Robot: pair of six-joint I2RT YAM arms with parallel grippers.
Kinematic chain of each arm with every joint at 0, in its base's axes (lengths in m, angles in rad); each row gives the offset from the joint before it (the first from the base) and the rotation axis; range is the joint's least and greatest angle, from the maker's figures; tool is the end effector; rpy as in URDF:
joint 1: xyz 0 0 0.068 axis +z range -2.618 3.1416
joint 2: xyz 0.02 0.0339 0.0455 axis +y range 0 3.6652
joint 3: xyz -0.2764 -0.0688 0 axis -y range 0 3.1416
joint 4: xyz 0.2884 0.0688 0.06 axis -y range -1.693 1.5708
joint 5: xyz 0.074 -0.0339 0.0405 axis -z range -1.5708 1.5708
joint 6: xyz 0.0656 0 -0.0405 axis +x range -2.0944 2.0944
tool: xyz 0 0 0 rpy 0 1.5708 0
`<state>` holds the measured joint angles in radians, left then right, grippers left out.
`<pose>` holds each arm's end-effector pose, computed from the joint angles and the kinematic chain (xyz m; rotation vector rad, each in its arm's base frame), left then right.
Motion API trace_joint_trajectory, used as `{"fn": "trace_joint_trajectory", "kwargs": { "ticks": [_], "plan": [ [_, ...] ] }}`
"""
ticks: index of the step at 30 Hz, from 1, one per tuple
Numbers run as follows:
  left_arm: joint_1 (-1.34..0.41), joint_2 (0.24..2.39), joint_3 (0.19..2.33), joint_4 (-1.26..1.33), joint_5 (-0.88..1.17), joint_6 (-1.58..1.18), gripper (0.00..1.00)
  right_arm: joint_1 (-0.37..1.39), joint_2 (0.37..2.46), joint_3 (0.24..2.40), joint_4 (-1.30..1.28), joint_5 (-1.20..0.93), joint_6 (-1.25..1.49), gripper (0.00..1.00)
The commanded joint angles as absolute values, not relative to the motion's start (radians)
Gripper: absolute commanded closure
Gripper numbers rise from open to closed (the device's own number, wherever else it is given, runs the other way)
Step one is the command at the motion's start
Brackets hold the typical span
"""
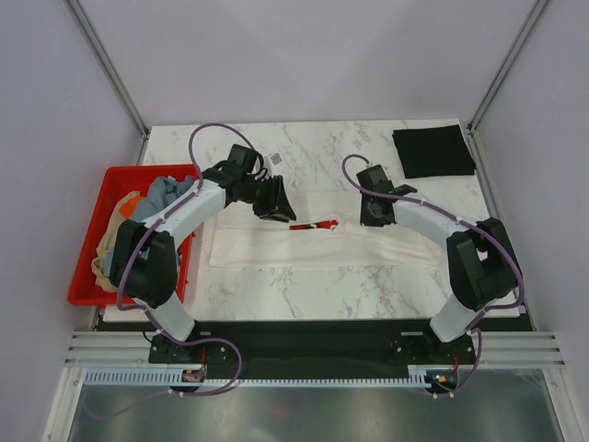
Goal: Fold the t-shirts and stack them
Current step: Fold the tshirt
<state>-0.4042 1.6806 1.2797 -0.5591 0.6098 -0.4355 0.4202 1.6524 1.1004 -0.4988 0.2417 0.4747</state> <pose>0.3645 -0.1968 0.2263 0.2190 2.6244 -1.0899 0.3606 0.1439 0.1693 0.1531 2.5684 0.0144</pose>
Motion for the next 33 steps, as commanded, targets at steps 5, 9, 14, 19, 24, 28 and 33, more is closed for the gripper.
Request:
{"fn": "trace_joint_trajectory", "kwargs": {
  "ticks": [5,9,14,19,24,28,33],
  "plan": [
    [-0.345,1.658,1.145,-0.538,0.516,-0.498,0.60,0.425,1.695,1.035,-0.400,0.302,0.431,0.95],
    [-0.285,1.640,1.048,-0.540,0.437,-0.564,0.62,0.423,1.645,1.090,-0.477,0.337,0.426,0.95],
    [-0.265,1.572,0.941,-0.541,0.241,-0.613,0.63,0.393,1.585,1.114,-0.564,0.386,0.463,0.94],
    [-0.242,1.562,0.891,-0.541,0.112,-0.660,0.63,0.336,1.548,1.017,-0.571,0.391,0.479,0.95],
    [-0.227,1.554,0.833,-0.541,0.040,-0.699,0.64,0.282,1.540,0.922,-0.523,0.422,0.494,0.96],
    [-0.225,1.542,0.802,-0.541,0.025,-0.719,0.64,0.262,1.591,0.874,-0.486,0.428,0.509,0.97],
    [-0.225,1.476,0.762,-0.549,0.005,-0.741,0.64,0.252,1.618,0.884,-0.472,0.437,0.508,0.97]
  ]
}}
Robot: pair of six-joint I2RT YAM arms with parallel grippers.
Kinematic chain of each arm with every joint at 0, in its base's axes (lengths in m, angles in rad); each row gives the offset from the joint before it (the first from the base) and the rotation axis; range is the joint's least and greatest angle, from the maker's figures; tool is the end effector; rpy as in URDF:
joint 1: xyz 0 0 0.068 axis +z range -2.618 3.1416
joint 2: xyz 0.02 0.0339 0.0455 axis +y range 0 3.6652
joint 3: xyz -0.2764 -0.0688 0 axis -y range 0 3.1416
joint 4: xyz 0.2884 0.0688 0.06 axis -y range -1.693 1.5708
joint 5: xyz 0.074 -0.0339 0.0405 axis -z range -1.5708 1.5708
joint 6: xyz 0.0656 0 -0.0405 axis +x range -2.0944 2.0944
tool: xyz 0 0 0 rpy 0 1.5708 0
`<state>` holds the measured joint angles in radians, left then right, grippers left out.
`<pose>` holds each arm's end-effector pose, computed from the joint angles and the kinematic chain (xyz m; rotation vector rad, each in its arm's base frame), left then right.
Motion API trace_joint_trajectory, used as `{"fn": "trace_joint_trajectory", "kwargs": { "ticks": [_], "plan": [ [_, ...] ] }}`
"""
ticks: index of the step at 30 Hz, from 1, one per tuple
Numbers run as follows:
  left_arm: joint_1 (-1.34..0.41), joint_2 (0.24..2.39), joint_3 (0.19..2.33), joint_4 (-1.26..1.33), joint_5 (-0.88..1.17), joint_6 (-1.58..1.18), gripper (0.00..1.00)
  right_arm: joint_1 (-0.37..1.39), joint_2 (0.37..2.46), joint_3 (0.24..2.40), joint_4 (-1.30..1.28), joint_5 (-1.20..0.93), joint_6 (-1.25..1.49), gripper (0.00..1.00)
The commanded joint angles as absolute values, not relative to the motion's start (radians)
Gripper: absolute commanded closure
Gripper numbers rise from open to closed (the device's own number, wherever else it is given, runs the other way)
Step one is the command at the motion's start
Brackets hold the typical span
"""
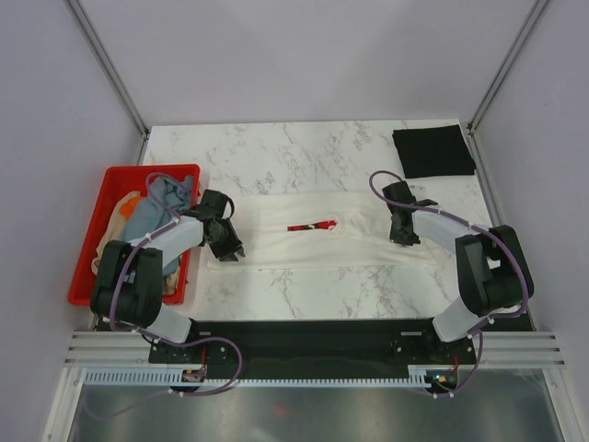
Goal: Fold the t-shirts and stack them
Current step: Fold the tshirt
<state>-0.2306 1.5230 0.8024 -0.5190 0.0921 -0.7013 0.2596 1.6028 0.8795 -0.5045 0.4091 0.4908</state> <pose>0.2989 -0.0764 0.1126 -0.6473 2.7942 -0.3334 0.3255 0.0595 0.1175 0.4011 2.6272 -0.3441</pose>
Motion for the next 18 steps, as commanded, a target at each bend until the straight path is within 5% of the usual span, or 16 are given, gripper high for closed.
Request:
{"fn": "trace_joint_trajectory", "kwargs": {
  "ticks": [1,6,12,18],
  "plan": [
    [-0.225,1.462,0.750,-0.551,0.008,-0.745,0.64,0.252,1.608,0.887,-0.474,0.436,0.506,0.96],
    [-0.229,1.342,0.749,-0.561,0.043,-0.732,0.64,0.252,1.545,0.939,-0.537,0.468,0.537,0.91],
    [-0.233,1.180,0.813,-0.563,0.126,-0.686,0.59,0.252,1.506,1.020,-0.583,0.485,0.754,0.62],
    [-0.233,1.109,0.890,-0.561,0.263,-0.612,0.57,0.252,1.624,1.167,-0.704,0.483,1.086,0.54]
  ]
}}
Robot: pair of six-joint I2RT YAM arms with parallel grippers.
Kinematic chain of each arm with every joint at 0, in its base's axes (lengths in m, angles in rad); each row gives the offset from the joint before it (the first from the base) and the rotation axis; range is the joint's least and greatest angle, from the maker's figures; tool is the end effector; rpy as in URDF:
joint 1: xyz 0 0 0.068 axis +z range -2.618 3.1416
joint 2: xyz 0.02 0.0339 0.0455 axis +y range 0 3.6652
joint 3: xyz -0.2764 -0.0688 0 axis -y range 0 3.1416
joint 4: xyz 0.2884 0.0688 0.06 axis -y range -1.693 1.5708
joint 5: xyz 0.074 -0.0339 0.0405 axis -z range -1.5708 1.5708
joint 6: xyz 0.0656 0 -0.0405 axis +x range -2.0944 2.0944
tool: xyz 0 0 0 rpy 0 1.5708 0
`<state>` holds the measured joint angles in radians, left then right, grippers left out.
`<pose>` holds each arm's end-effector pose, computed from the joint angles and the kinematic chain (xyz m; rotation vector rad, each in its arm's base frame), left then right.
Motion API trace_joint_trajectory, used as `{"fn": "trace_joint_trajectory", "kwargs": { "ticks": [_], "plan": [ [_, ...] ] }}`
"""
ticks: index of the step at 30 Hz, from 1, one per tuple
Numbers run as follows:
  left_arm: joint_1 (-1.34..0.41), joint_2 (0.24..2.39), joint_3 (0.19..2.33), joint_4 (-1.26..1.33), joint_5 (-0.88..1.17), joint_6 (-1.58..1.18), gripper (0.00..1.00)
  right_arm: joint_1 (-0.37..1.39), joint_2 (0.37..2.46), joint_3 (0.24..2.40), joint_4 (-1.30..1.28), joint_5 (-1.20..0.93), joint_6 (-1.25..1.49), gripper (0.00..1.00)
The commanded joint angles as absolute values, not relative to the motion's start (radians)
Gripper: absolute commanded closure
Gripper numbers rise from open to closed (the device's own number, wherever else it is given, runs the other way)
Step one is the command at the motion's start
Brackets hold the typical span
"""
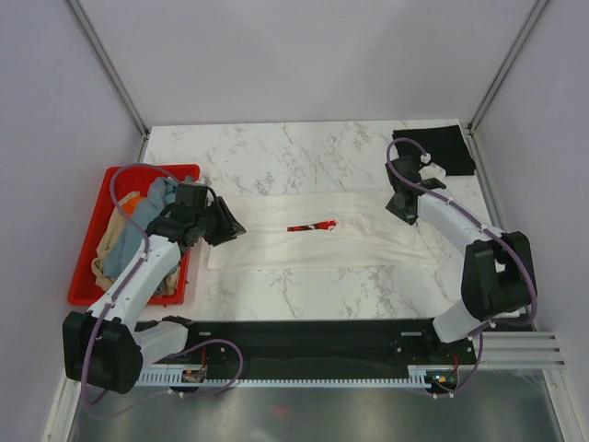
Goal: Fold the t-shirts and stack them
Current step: Fold the tshirt
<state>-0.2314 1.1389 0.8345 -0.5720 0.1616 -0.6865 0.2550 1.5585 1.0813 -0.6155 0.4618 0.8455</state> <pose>0.2762 -0.0759 0.2287 -0.4976 2.4769 -0.5881 0.3571 0.0629 0.1929 0.8627 2.3452 -0.1820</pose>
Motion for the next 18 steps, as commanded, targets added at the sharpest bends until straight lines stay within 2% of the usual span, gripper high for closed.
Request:
{"fn": "trace_joint_trajectory", "kwargs": {
  "ticks": [1,4,10,18],
  "plan": [
    [-0.233,1.109,0.902,-0.560,0.284,-0.600,0.57,0.252,1.644,1.193,-0.733,0.480,1.129,0.54],
    [-0.233,1.135,0.913,-0.560,0.308,-0.554,0.57,0.253,1.730,1.285,-0.849,0.476,1.285,0.51],
    [-0.232,1.197,0.882,-0.557,0.333,-0.586,0.57,0.252,1.784,1.287,-0.870,0.483,1.454,0.45],
    [-0.233,1.154,0.900,-0.558,0.253,-0.566,0.57,0.250,1.936,1.360,-0.824,0.538,1.372,0.43]
  ]
}}
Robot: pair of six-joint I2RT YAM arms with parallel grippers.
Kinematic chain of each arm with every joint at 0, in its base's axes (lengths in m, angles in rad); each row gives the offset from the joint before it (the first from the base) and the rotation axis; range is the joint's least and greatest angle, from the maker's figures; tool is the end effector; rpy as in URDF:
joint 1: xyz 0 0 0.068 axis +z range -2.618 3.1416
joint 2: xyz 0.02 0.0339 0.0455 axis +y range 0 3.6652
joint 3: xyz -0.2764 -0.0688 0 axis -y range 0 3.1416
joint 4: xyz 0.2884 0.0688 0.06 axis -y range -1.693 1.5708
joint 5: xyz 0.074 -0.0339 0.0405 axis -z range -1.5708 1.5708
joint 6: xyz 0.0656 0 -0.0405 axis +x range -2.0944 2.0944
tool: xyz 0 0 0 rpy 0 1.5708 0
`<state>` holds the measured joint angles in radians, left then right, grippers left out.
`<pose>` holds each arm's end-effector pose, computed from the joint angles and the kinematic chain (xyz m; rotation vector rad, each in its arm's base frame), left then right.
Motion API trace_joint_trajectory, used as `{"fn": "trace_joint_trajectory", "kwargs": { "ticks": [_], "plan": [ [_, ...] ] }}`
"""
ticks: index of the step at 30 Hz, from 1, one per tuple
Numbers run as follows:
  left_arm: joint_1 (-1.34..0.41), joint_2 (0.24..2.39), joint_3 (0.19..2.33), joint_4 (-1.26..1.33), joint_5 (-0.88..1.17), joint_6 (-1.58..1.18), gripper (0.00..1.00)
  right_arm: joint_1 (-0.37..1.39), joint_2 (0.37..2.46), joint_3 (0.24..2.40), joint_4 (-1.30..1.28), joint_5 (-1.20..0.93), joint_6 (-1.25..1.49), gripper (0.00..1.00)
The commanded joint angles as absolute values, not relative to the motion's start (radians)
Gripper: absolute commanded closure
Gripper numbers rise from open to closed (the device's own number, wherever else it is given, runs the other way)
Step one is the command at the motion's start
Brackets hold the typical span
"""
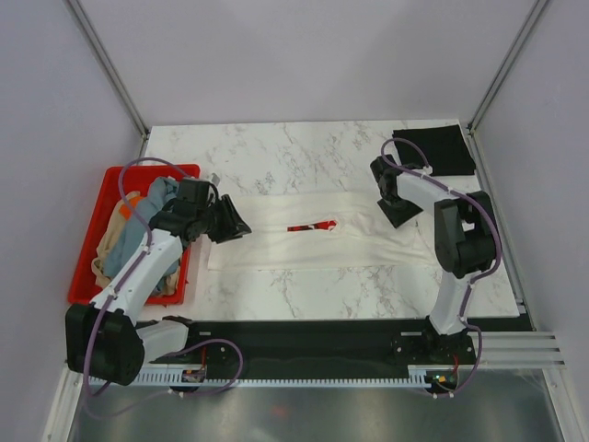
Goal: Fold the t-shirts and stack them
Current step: Fold the tshirt
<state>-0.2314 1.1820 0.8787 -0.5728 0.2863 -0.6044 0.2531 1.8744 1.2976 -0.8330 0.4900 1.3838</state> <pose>0.2839 -0.0859 0.2352 -0.3393 2.5100 -0.7048 0.3933 0.0698 0.1401 1.4707 2.2179 -0.2979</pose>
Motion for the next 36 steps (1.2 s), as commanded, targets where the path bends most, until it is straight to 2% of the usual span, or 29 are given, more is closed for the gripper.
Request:
{"fn": "trace_joint_trajectory", "kwargs": {
  "ticks": [1,5,15,29,36],
  "plan": [
    [-0.232,1.143,0.884,-0.563,0.238,-0.581,0.58,0.252,1.953,1.370,-0.818,0.538,1.355,0.44],
    [-0.233,1.063,0.836,-0.560,0.199,-0.641,0.58,0.252,2.017,1.394,-0.752,0.544,1.263,0.45],
    [-0.233,1.019,0.896,-0.578,0.198,-0.617,0.58,0.250,2.132,1.509,-0.615,0.532,1.046,0.48],
    [-0.236,1.172,0.940,-0.577,0.178,-0.566,0.58,0.308,2.396,1.833,-0.489,0.371,0.920,0.50],
    [-0.241,1.238,0.963,-0.574,0.146,-0.546,0.57,0.357,2.462,1.919,-0.436,0.292,0.879,0.50]
  ]
}}
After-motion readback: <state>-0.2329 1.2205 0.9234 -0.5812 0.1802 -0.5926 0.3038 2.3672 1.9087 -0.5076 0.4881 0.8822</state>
